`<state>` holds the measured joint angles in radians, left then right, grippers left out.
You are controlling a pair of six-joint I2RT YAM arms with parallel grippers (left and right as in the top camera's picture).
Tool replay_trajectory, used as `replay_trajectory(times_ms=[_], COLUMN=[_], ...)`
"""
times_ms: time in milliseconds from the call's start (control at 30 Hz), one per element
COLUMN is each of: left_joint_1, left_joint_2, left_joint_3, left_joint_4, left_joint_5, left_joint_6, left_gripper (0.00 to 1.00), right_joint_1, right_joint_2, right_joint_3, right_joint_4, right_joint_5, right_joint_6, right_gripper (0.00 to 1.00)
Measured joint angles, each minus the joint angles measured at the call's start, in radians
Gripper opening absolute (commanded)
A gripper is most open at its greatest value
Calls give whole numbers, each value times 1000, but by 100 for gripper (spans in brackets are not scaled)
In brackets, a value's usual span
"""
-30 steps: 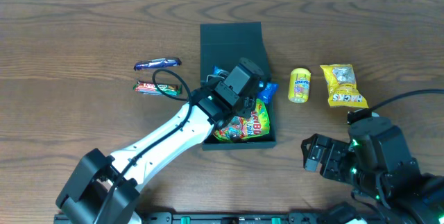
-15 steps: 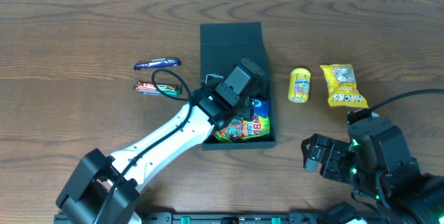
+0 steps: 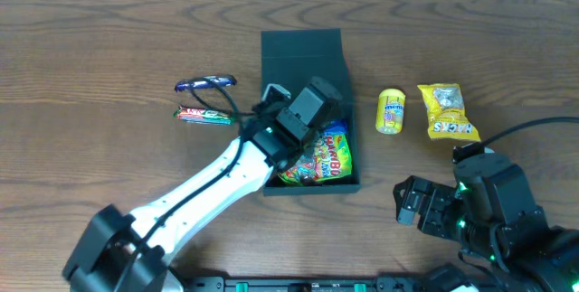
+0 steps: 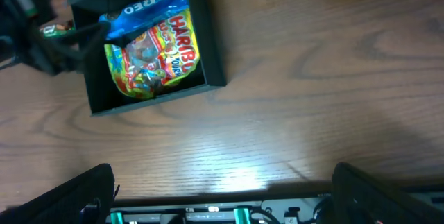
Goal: Pack container
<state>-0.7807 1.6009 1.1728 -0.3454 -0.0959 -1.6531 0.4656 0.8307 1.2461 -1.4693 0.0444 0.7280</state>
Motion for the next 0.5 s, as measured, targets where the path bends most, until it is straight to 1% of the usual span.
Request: replay_trajectory(times_ms=[33, 100, 133, 167, 333, 400, 500], left_joint_1=[0, 4, 8, 11, 24, 24, 26], left_joint_2=[-14, -54, -80, -98, -195, -214, -221], left_joint_3=[0, 0, 0, 0, 0, 0, 0], left_joint_4=[-24, -96, -124, -141, -248, -280, -322], left_joint_5=[-24, -96, -138, -167, -350, -408, -475], left_joint_6=[60, 215, 328, 407, 892, 1037, 1222], left_gripper=[95, 95, 95, 95, 95, 95, 95], right_joint_1=[0, 0, 0, 0, 0, 0, 0], right_joint_2=[0, 0, 0, 0, 0, 0, 0], right_joint_3=[0, 0, 0, 0, 0, -1, -1], right_joint_4=[-1, -4, -4, -3, -3, 1, 3], right_joint_5=[0, 0, 0, 1, 13, 17, 30], right_joint_6=[-4, -15, -22, -29, -58, -68, -79], right_gripper=[99, 99, 99, 99, 99, 99, 99])
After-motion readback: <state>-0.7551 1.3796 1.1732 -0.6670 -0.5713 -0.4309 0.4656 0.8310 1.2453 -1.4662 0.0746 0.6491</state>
